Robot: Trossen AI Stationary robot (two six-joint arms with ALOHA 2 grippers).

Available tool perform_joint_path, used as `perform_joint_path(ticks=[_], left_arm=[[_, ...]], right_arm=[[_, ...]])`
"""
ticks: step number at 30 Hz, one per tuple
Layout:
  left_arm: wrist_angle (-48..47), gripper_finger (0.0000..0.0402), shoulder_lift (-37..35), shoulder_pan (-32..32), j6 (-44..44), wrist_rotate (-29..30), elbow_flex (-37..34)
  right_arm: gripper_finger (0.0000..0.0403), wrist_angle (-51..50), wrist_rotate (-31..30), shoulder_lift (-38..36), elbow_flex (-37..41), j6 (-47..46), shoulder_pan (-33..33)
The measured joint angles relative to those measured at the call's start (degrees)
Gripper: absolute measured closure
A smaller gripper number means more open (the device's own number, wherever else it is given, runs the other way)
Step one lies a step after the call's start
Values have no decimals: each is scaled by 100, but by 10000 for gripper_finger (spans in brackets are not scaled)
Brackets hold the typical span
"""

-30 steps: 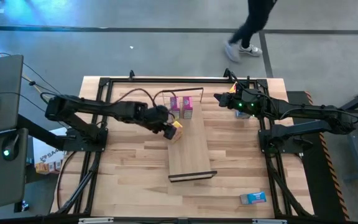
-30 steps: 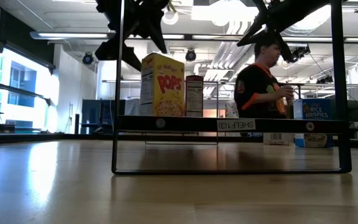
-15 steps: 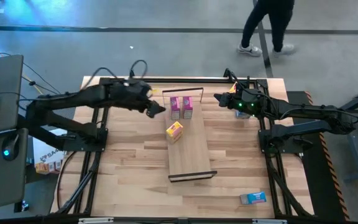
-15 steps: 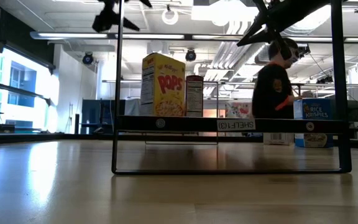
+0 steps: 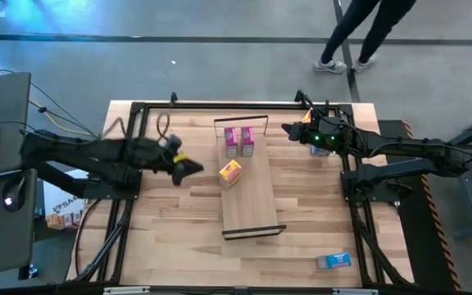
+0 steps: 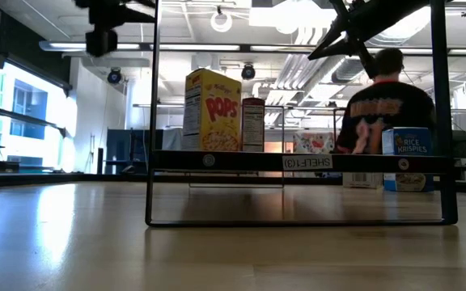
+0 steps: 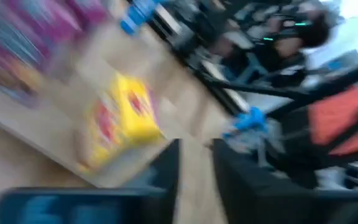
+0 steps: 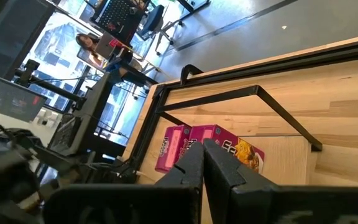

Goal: Stack cereal on shelf
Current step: Put the left yellow cereal box on the shelf

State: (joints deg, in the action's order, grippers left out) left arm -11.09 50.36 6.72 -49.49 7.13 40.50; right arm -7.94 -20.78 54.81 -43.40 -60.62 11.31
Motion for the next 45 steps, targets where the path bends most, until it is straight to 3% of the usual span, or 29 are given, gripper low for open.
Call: perform_joint_path(ticks=[2, 4, 7, 10, 15, 18, 23, 28, 34, 45], left_arm=[[589, 384, 56, 224, -498, -246, -566], [757, 390, 284, 428, -841, -527, -928], [775, 400, 730, 680, -412, -584, -1058], [1472, 401, 1179, 772, 246, -478, -1048], [2384, 401, 1804, 907, 223, 527, -1042], [2713, 401, 2049, 1004, -197, 1165, -1044], [3190, 401, 2514, 1202, -1030, 1739, -1040], [3004, 401, 2981, 1438, -1731, 2180, -828], [2096, 401, 3356, 1315, -2051, 2224, -271], [1877, 401, 3476, 950, -1886, 2295, 3]], right_arm=[[402, 0, 0, -2, 0, -88, 2], [402, -4, 1, 0, 0, -109, 1], [402, -7, -30, 0, 0, -105, 0], [402, -7, -59, 0, 0, -107, 1], [402, -15, -68, 0, 0, -110, 0], [402, -31, -70, 0, 0, -243, 0], [402, -61, -70, 0, 0, -255, 0], [402, -108, -70, 0, 0, -255, 2], [402, -144, -72, 0, 0, -251, 0], [402, -259, -26, 0, 0, -253, 0]])
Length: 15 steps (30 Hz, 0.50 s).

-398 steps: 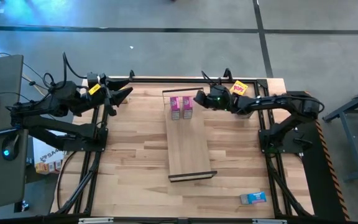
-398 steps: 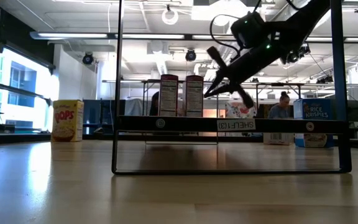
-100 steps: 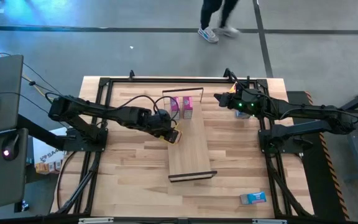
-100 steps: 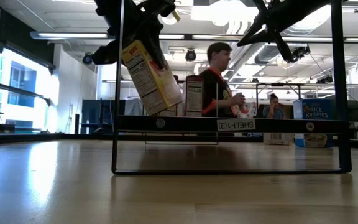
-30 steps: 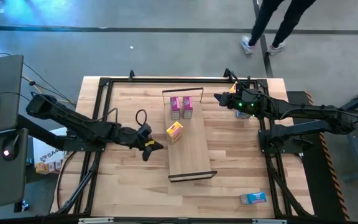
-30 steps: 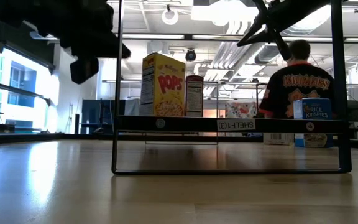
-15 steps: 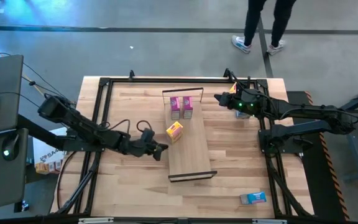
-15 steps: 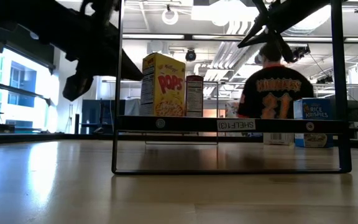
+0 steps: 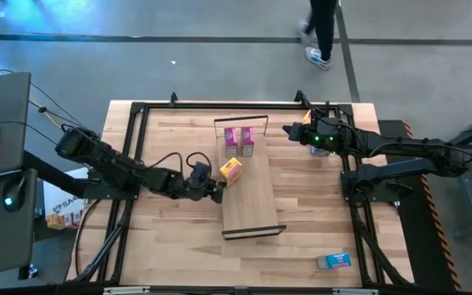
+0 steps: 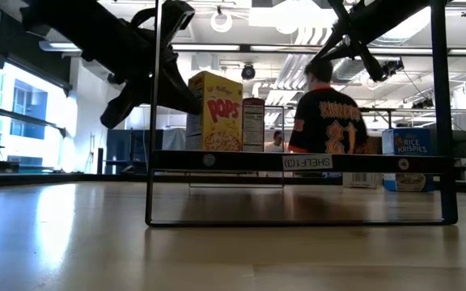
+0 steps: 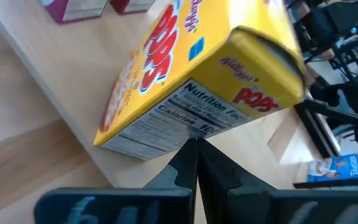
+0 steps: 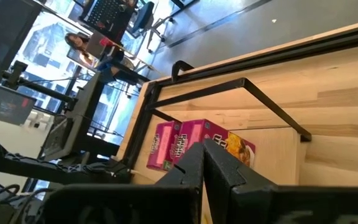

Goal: Stack cereal on shelf
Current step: Put the left yellow cereal box on the shelf

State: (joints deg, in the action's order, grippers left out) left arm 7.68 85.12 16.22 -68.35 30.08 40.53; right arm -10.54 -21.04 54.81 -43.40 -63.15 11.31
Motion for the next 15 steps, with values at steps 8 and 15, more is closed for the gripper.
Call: perform_joint_path(ticks=[8, 15], left_arm=[[166, 401, 0, -252, 329, -268, 11], [509, 401, 0, -471, 666, -593, 11]], right_arm=[[402, -27, 0, 0, 0, 11, 0], [402, -40, 0, 0, 0, 11, 2]])
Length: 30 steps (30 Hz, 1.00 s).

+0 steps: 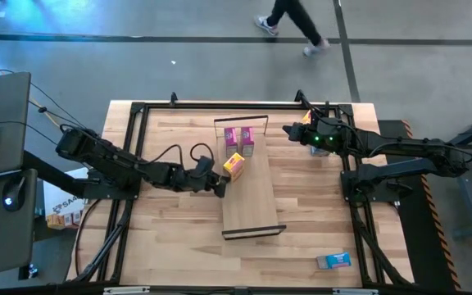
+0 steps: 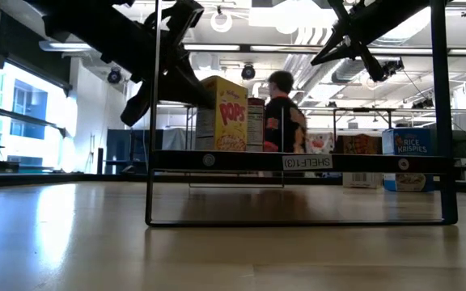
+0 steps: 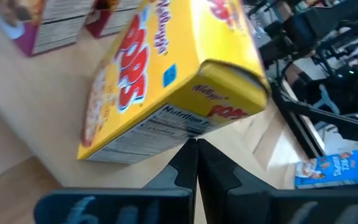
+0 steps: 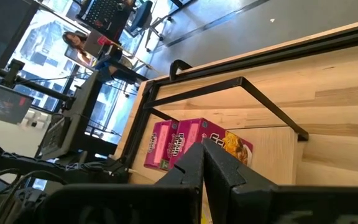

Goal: Stack cereal on shelf
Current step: Put the left yellow cereal box on the shelf

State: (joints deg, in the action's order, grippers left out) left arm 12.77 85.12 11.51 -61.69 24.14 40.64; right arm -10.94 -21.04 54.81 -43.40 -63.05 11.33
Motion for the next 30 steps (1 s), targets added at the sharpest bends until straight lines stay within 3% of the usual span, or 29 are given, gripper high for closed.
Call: perform_joint_path(ticks=[6, 10, 16, 19, 23, 30], left_arm=[[67, 401, -60, -62, 424, -632, -5], [-29, 401, -862, -185, 1179, -1359, 11], [-851, 401, -2460, -513, 2349, -1296, -3], [-1282, 401, -2996, -857, 2661, -1162, -1], [-1685, 401, -3332, -1289, 2745, -1152, -8], [-1742, 401, -3412, -1647, 2750, -1156, -9]], right_arm=[[402, 2, 77, 0, 0, -163, -1], [402, 7, 484, 68, -2, -260, -48], [403, 254, 1793, 697, -4, -343, -453], [403, 613, 2096, 1285, -4, -624, -781], [403, 1395, 2062, 2094, -2, -1215, -1136], [403, 2699, 984, 3122, -2, -2860, -1416]])
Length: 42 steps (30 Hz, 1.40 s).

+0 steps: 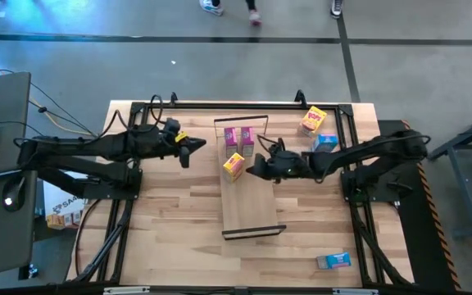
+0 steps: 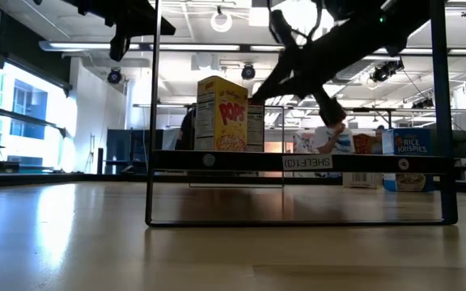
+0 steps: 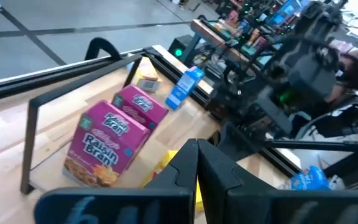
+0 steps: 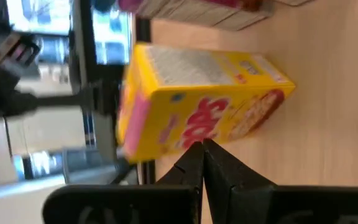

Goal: Stack cereal on shelf
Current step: Put the left yellow cereal box on the shelf

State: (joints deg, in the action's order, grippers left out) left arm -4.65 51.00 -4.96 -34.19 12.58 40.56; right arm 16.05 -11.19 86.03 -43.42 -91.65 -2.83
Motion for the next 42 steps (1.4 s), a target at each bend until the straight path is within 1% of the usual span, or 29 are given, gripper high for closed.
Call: perform_joint_path(ticks=[3, 5, 10, 15, 19, 24, 27, 29, 34, 38, 40, 42], left_arm=[[-11, 401, -13, -105, 138, -3, 0], [18, 401, -35, -205, 168, -12, 0], [-25, 401, -93, -524, 376, -498, 0], [-60, 401, -195, -862, 610, -914, 0], [-67, 401, -238, -1104, 732, -1089, 0], [-74, 401, -238, -1340, 755, -1326, 0], [-75, 401, -238, -1438, 793, -1367, 0], [-105, 401, -238, -1501, 791, -1378, 0], [-323, 401, -254, -1619, 789, -1439, 0], [-376, 401, -254, -1647, 789, -1521, 0], [-338, 401, -254, -1647, 789, -1526, 0], [-285, 401, -254, -1647, 789, -1525, 0]], right_arm=[[403, 196, -361, 274, 0, -340, -30], [403, 375, -454, 375, 0, -432, -29], [403, 457, -628, 495, 0, -587, 3], [403, 420, -643, 504, 0, -586, 142], [403, 435, -630, 504, 0, -578, 274], [403, 487, -443, 504, 0, -562, 365], [403, 478, -447, 504, 0, -503, 437], [403, 374, -316, 494, 0, -320, 509], [403, -221, 365, 454, 0, -187, 595], [403, -173, 1012, 486, 0, -193, 528], [403, -47, 1106, 487, 0, -235, 466], [403, 126, 1068, 487, 0, -268, 420]])
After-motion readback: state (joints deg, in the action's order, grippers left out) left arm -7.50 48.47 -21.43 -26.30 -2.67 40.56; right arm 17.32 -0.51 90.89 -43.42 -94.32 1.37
